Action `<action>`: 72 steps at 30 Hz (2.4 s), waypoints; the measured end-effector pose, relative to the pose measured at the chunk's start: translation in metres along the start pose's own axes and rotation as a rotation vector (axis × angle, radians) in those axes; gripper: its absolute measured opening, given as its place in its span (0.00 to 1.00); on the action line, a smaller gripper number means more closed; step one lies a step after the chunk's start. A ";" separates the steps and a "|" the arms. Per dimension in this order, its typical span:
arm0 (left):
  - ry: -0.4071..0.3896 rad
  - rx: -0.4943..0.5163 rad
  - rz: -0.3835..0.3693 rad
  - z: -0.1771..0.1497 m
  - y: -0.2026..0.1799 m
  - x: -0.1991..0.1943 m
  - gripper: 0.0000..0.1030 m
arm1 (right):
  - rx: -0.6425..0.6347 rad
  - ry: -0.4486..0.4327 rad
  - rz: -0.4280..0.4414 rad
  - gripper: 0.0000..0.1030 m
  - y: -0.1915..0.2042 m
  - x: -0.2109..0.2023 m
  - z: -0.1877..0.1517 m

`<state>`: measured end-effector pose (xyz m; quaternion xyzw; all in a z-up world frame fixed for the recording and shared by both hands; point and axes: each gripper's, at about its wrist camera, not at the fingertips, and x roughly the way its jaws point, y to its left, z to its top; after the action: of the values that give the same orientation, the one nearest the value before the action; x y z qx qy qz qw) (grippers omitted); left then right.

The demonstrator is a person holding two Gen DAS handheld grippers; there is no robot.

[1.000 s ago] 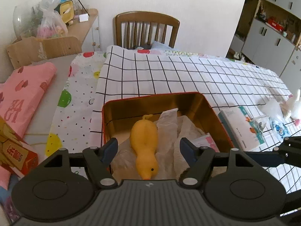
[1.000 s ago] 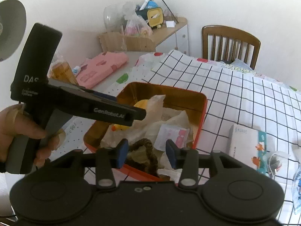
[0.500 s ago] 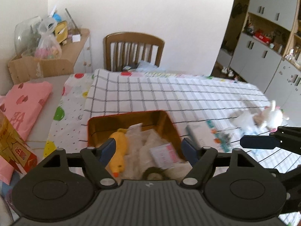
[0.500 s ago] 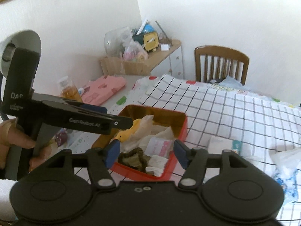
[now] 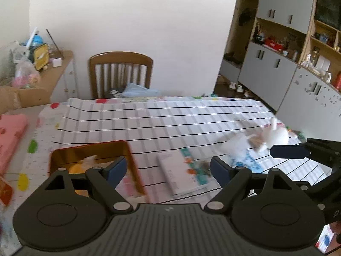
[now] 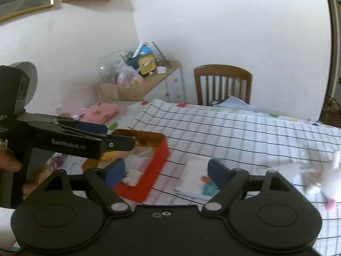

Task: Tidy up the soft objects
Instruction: 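Withdraw both tools from the box back toward the table items, then grasp the red-labelled tea bag with the left tool while the right tool grasps the clear plastic bag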

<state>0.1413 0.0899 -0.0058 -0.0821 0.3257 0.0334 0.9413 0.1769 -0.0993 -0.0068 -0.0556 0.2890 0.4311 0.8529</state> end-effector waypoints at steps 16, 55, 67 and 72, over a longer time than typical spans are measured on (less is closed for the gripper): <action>-0.001 -0.026 -0.098 0.002 -0.079 0.062 0.98 | 0.033 0.025 -0.122 0.99 -0.099 -0.026 -0.040; 0.087 0.175 0.052 -0.033 -0.112 0.211 0.97 | 0.168 0.215 -0.198 0.95 -0.225 0.121 -0.023; 0.133 0.240 0.065 -0.037 -0.117 0.231 0.57 | 0.211 0.274 -0.226 0.77 -0.229 0.142 -0.033; 0.161 0.250 0.091 -0.040 -0.116 0.237 0.38 | 0.203 0.270 -0.237 0.58 -0.229 0.142 -0.031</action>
<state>0.3164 -0.0287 -0.1682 0.0481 0.4050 0.0287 0.9126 0.4039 -0.1527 -0.1447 -0.0605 0.4342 0.2850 0.8524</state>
